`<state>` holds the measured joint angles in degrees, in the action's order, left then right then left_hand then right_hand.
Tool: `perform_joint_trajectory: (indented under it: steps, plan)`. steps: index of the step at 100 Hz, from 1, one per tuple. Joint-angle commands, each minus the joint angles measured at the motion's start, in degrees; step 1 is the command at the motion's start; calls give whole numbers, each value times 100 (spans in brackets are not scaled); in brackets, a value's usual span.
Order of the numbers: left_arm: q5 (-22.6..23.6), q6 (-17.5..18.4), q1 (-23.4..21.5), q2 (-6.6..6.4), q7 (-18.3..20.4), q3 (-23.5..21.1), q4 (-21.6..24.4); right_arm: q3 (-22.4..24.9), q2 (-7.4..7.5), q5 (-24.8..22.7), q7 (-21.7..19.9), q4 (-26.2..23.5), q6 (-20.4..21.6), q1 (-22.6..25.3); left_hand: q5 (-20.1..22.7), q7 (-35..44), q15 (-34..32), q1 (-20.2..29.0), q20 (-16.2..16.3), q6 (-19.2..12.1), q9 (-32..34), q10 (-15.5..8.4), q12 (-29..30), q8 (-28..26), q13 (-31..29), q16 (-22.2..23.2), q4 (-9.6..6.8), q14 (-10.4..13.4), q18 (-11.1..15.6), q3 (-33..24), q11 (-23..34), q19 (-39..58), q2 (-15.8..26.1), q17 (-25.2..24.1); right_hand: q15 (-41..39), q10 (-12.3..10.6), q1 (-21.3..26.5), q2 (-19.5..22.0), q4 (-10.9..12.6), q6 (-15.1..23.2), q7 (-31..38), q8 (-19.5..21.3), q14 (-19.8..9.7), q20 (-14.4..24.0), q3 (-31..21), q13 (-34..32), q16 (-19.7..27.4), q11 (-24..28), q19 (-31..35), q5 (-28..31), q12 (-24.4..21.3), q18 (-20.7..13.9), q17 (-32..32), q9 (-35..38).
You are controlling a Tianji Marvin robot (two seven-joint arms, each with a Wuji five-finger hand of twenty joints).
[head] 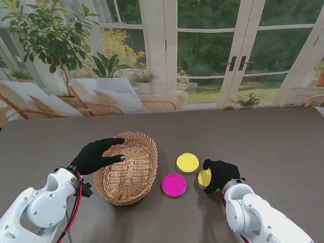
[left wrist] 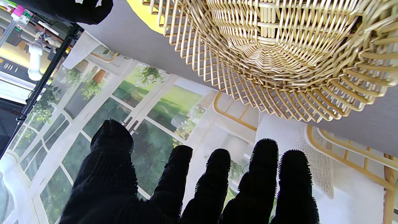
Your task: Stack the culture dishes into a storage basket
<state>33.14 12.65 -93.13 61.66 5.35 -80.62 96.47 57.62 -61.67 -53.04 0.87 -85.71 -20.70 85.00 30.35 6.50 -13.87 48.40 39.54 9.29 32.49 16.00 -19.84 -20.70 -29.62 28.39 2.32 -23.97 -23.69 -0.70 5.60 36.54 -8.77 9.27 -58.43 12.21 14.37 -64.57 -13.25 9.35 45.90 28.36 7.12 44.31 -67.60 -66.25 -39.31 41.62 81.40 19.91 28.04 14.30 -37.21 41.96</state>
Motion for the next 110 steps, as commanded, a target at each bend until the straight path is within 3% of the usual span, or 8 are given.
perform_joint_trajectory:
  steps: [1,30,61,110]
  plan:
    - [-6,-4,-26,22,80,-18,36,0,-38,-2,-83,-144,-15,-25,100,22,120,149,92,44,10,38,90,11,101,-60,-180,-122,-123,122,-88,-129,301,-76,-76,-265,721,489,489,431,950,326,-360,-164,-1033,-216,-36,323,307,762,211,172,-1635,258]
    - [-9,0,-40,27,59,-37,36,-203,-98,216,-142,-178,-154,-471,94,19,124,150,96,31,10,26,90,13,108,-62,-180,-117,-123,123,-89,-132,306,-73,-87,-244,702,547,497,410,935,319,-328,-164,-994,-177,-38,304,310,755,207,159,-1632,204]
    - [-8,-39,-66,24,78,-54,54,-657,-195,423,-5,166,-267,-1087,109,25,122,144,100,33,11,31,90,11,104,-60,-179,-111,-112,127,-88,-134,316,-74,-106,-236,665,510,488,396,952,319,-329,-140,-989,-195,-32,306,350,781,192,125,-1641,176]
    - [-28,-110,-46,22,115,-20,44,-1236,-388,811,441,796,-314,-1537,117,27,120,149,105,34,8,30,90,11,101,-58,-179,-126,-113,126,-89,-135,315,-73,-91,-254,593,503,469,401,965,302,-308,-138,-956,-148,-12,355,321,747,193,134,-1607,166]
